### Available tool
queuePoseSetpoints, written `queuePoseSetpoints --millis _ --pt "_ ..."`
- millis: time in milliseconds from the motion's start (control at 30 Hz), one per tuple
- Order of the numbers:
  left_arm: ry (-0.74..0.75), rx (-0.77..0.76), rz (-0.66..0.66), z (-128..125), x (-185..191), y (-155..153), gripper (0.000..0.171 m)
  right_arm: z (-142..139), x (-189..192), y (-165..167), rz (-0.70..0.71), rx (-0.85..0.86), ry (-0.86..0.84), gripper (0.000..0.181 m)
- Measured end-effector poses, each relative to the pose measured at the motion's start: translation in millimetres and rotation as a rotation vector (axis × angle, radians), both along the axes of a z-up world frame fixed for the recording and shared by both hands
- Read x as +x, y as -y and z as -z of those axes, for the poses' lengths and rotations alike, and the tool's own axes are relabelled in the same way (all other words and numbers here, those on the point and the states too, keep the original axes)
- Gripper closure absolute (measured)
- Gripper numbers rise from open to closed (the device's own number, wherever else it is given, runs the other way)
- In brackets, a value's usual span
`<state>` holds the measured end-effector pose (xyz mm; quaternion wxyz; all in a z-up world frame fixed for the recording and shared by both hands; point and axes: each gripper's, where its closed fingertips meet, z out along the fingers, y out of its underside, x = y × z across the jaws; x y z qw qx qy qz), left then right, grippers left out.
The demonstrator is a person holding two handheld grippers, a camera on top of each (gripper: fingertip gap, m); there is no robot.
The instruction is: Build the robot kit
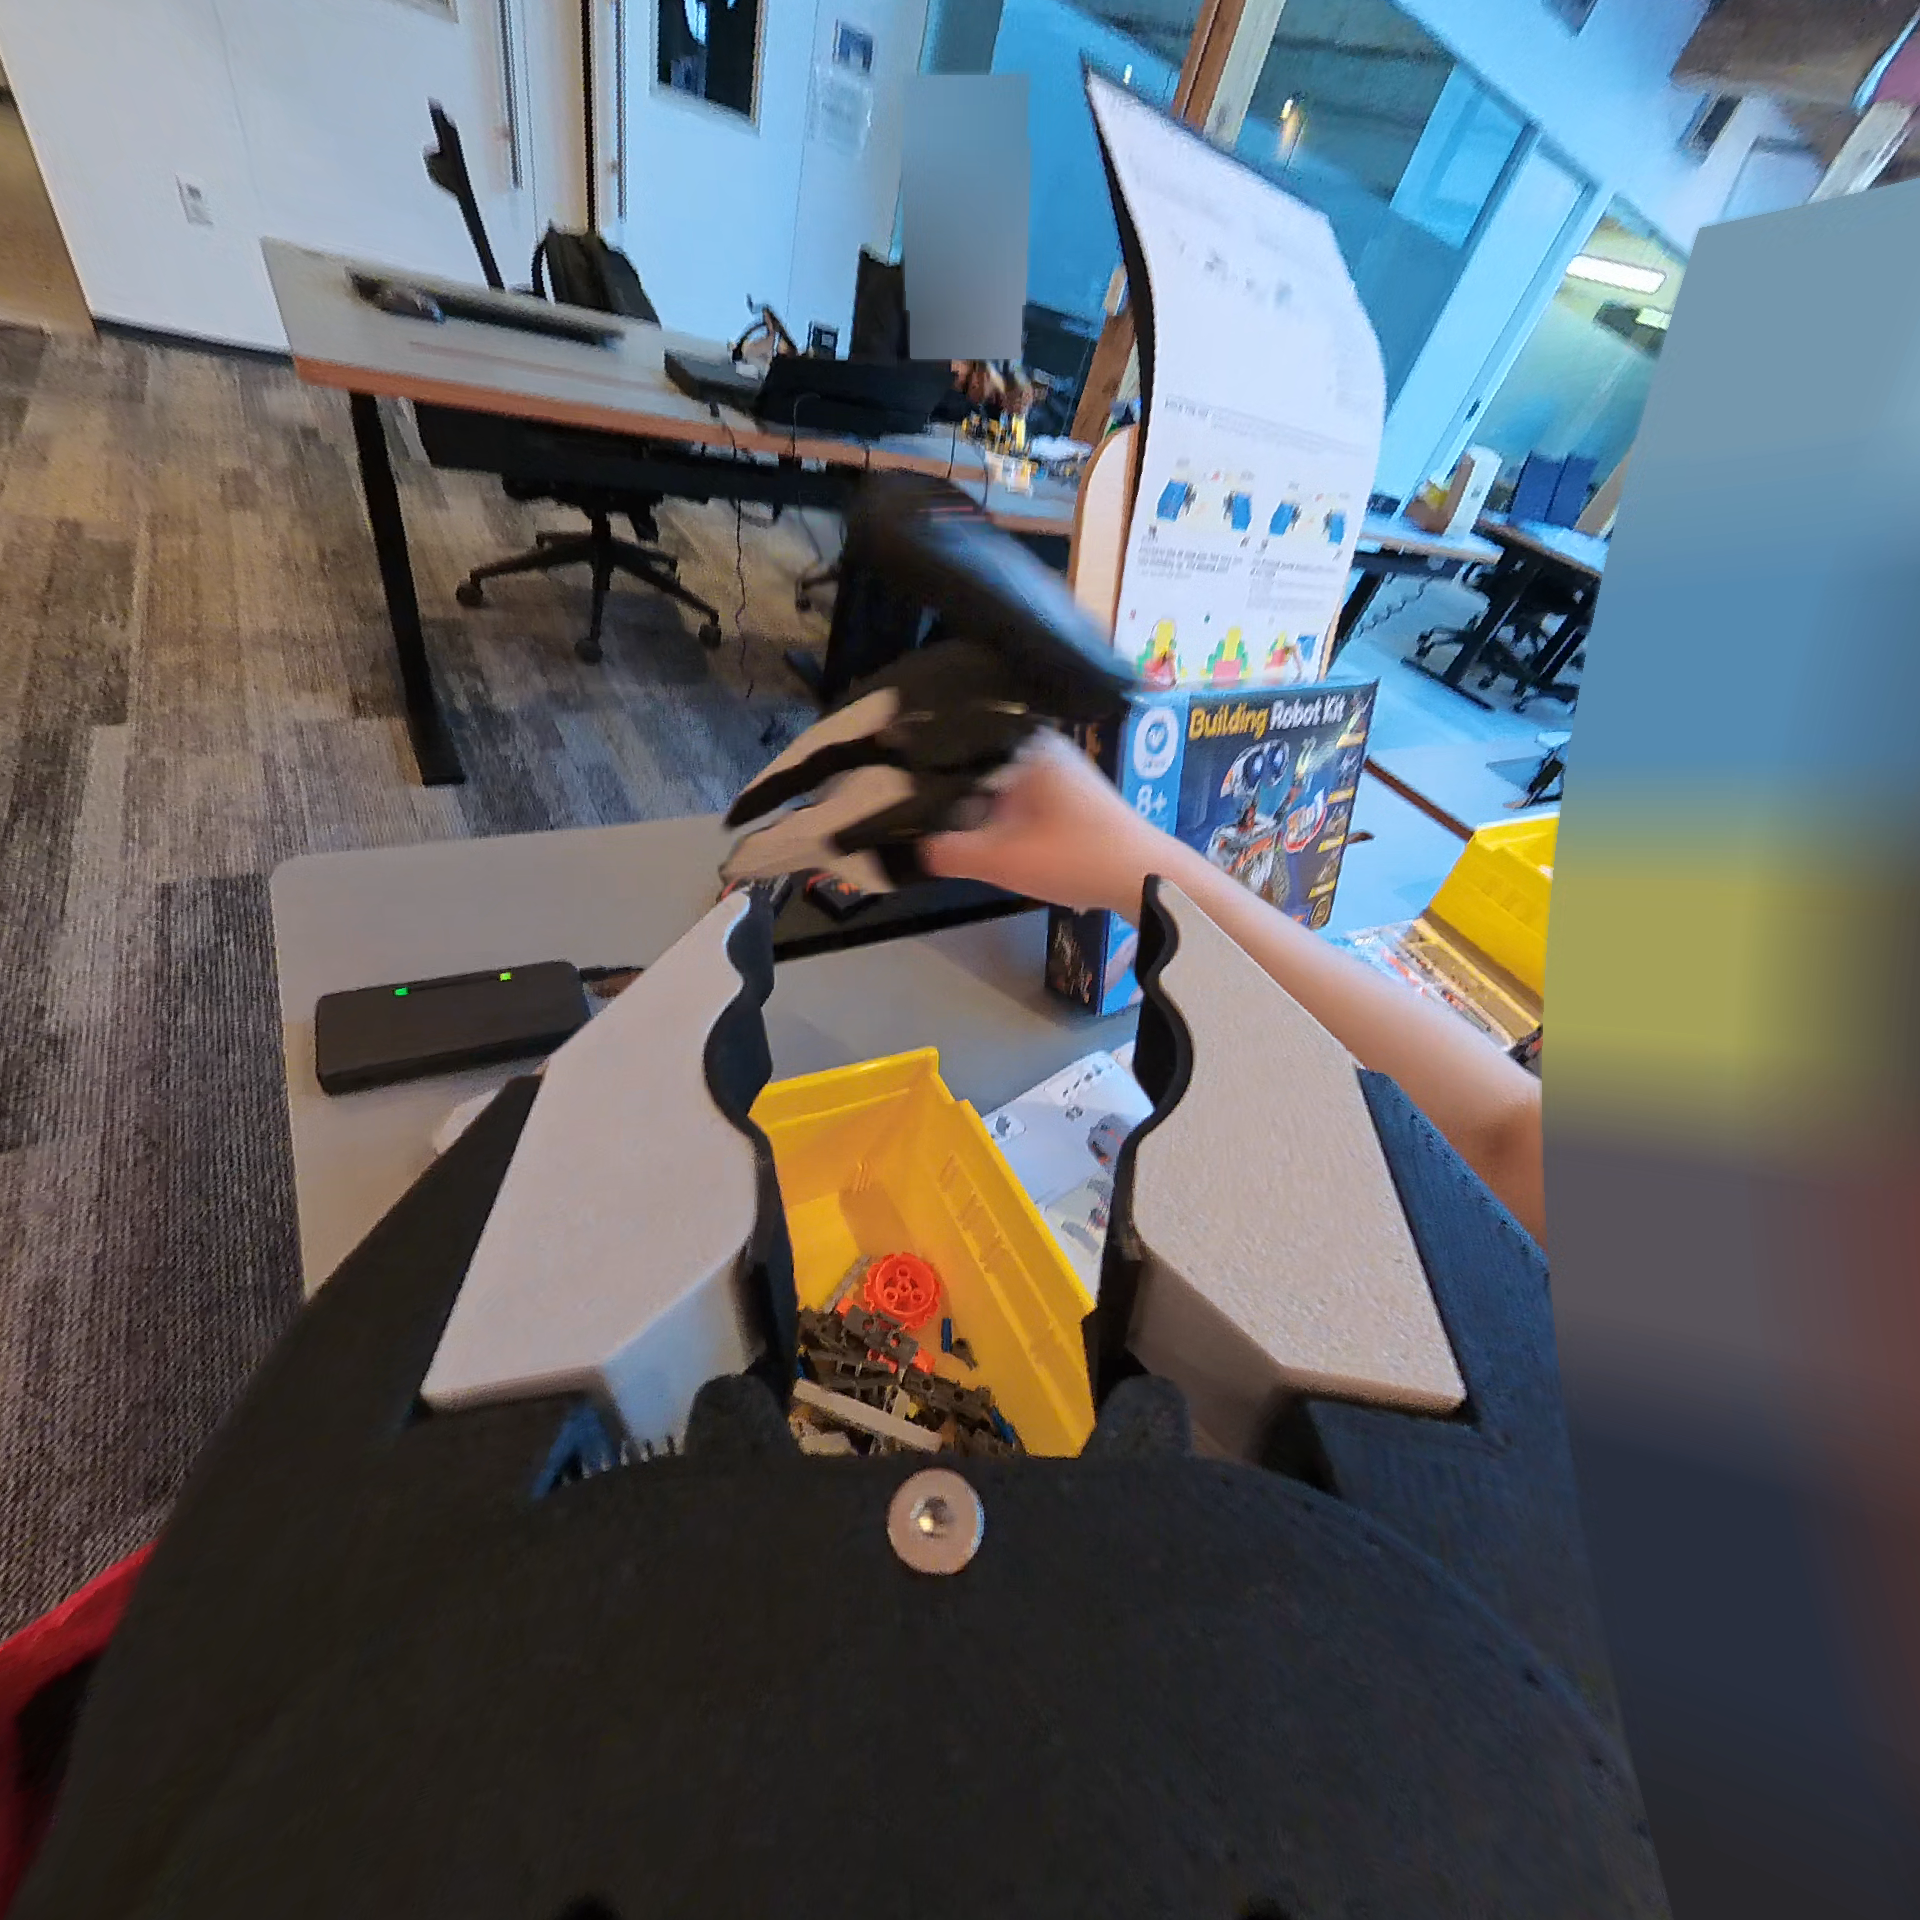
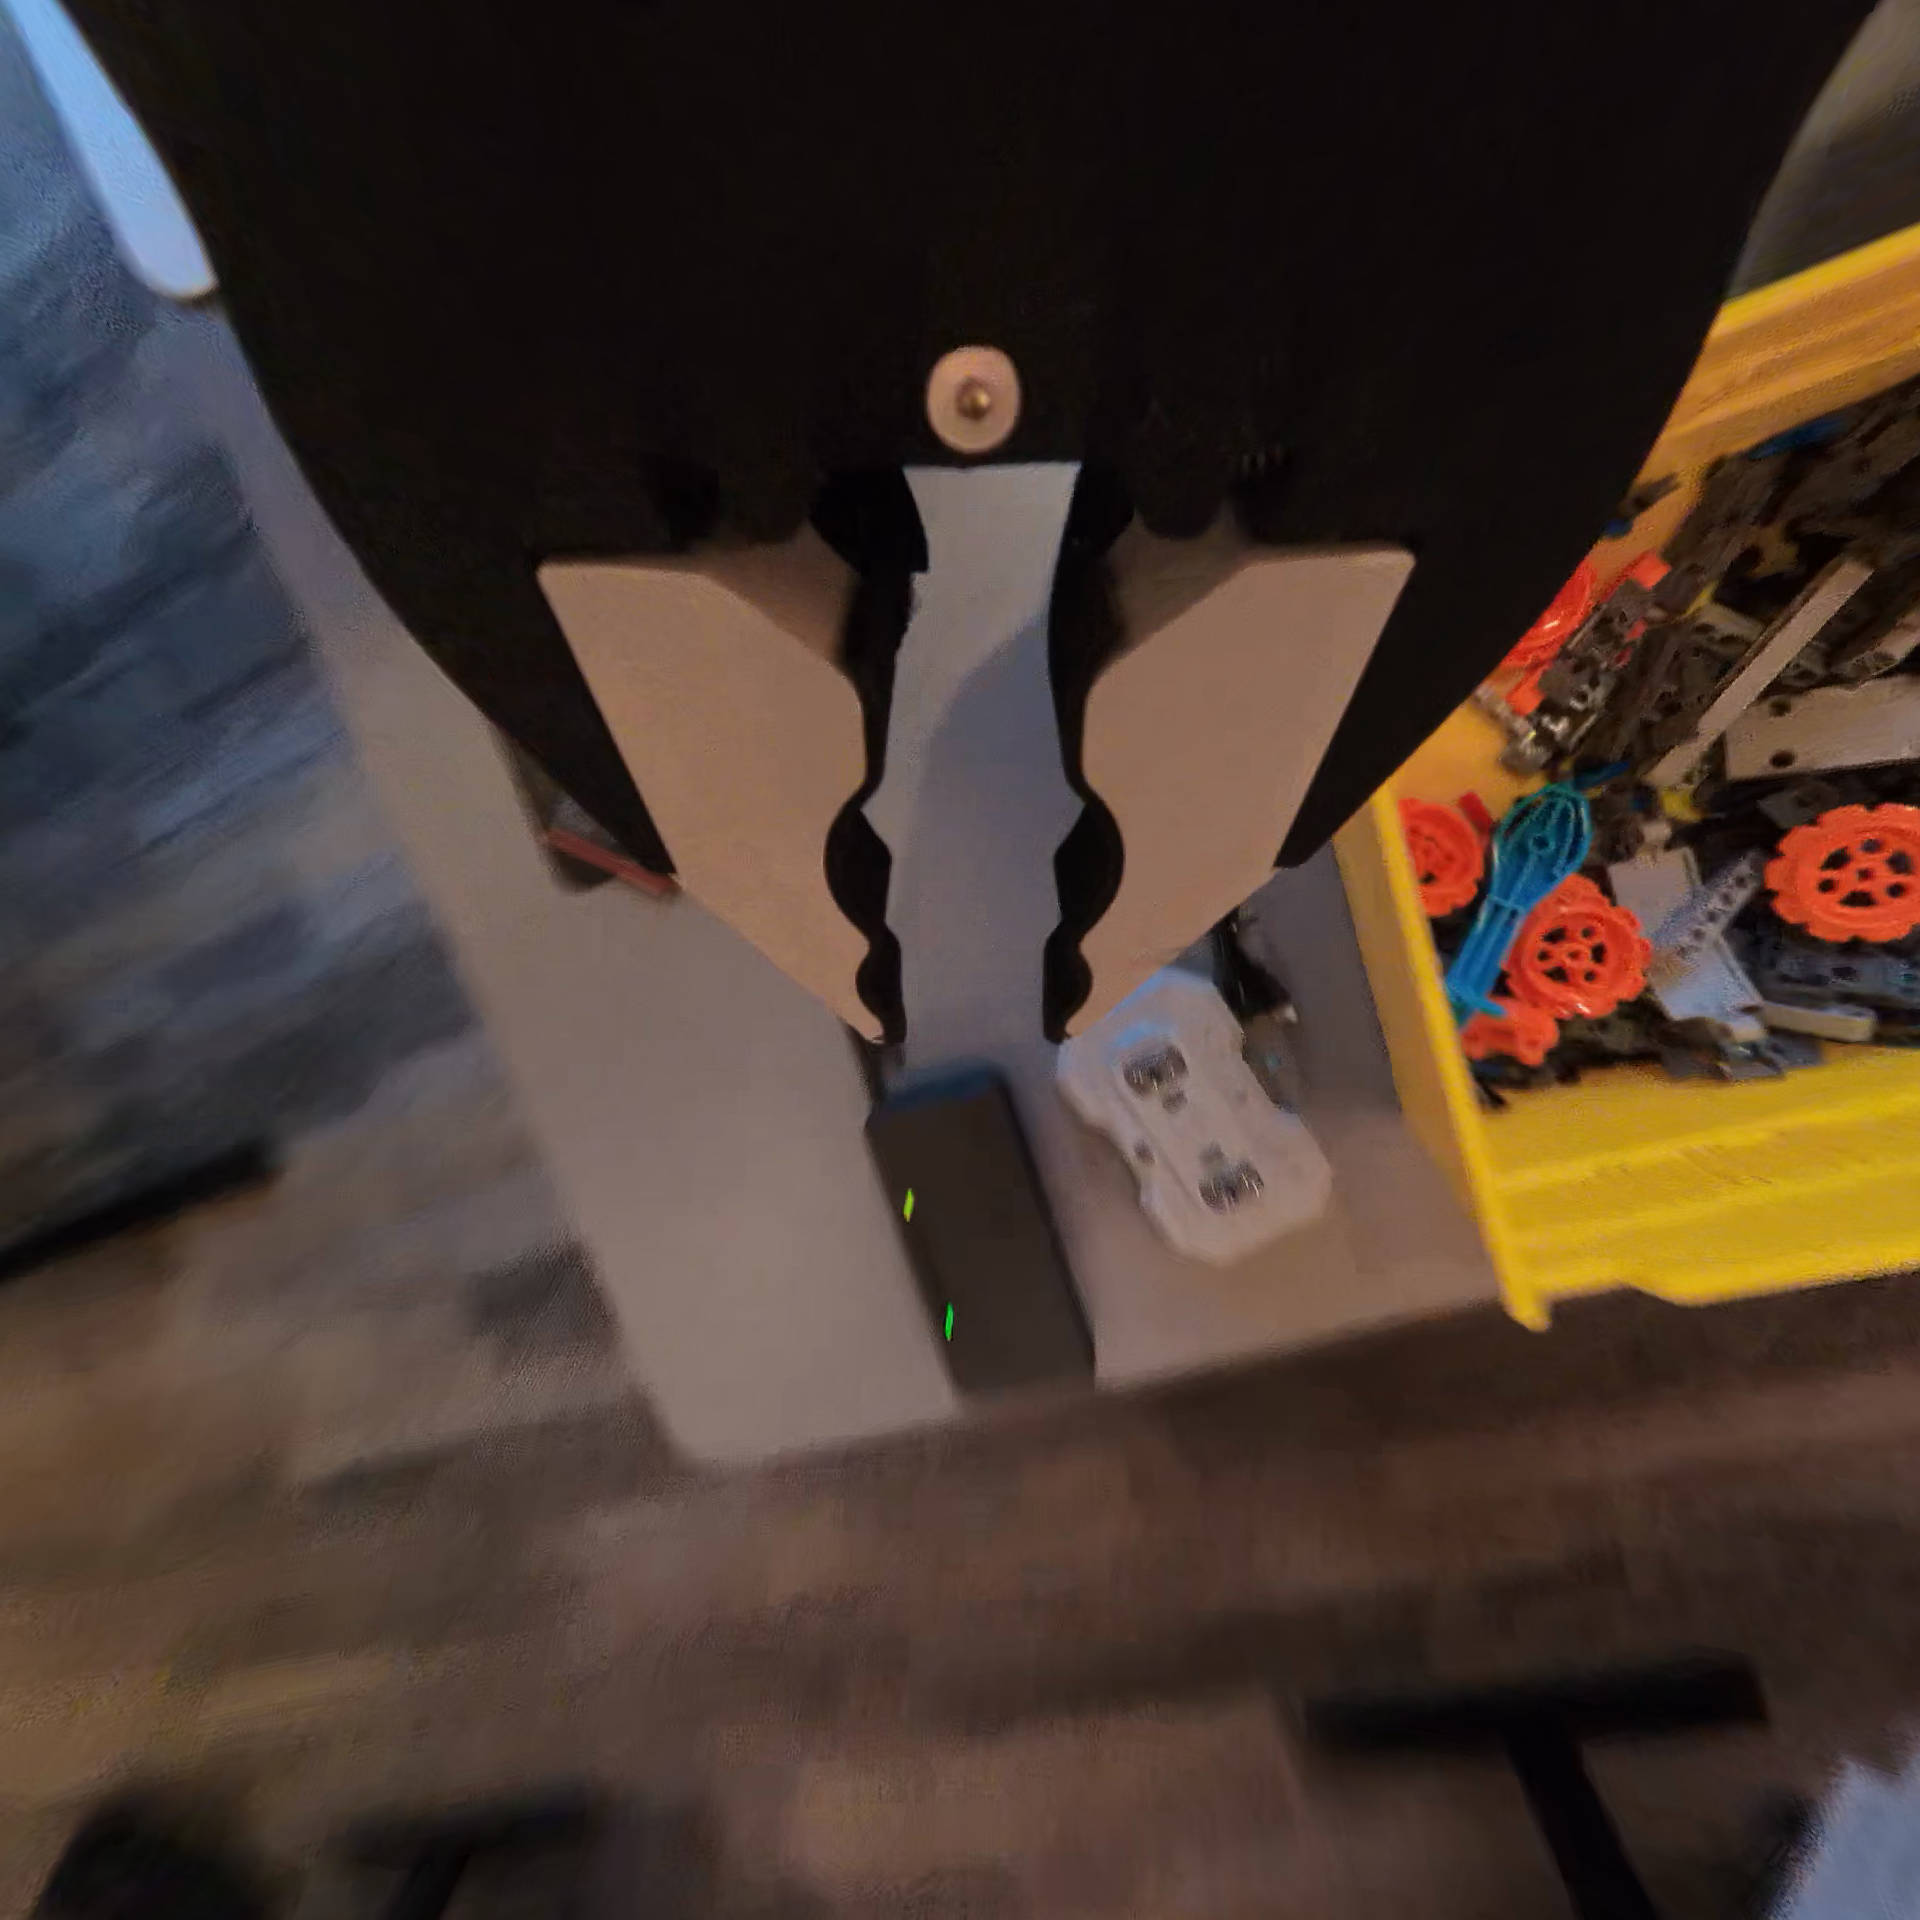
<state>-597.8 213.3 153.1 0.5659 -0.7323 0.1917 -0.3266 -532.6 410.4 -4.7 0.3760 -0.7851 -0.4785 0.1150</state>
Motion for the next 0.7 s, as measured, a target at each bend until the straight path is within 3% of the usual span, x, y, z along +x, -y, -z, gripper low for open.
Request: queuePoseSetpoints --millis 33,67,133,200,267,433,700 --pt "0.013 0.010 -0.001 -3.1 -2.4 1.7 0.104 -22.1 0.6 14.7 -0.043 0.077 -0.068 0.153" --pt "0.026 0.022 -0.002 -6.5 -5.0 3.4 0.104 -36.0 -1.9 37.8 -0.122 0.103 -0.132 0.136" --pt "0.055 0.046 -0.006 -13.6 -10.5 6.9 0.104 -47.0 -12.6 81.7 -0.242 0.093 -0.244 0.115" --pt "0.080 0.062 -0.002 -19.2 -15.4 12.2 0.104 -30.3 -25.9 124.0 -0.380 0.021 -0.203 0.115" --pt "0.103 0.083 0.005 -25.7 -20.1 20.0 0.104 -0.1 -35.8 152.3 -0.485 -0.041 -0.058 0.120" --pt "0.163 0.158 -0.002 -44.1 -35.2 37.5 0.105 60.2 -37.0 147.7 -0.550 -0.005 0.386 0.141" --pt "0.216 0.182 0.006 -52.6 -47.7 47.2 0.104 71.2 -33.2 140.4 -0.483 -0.079 0.468 0.141"
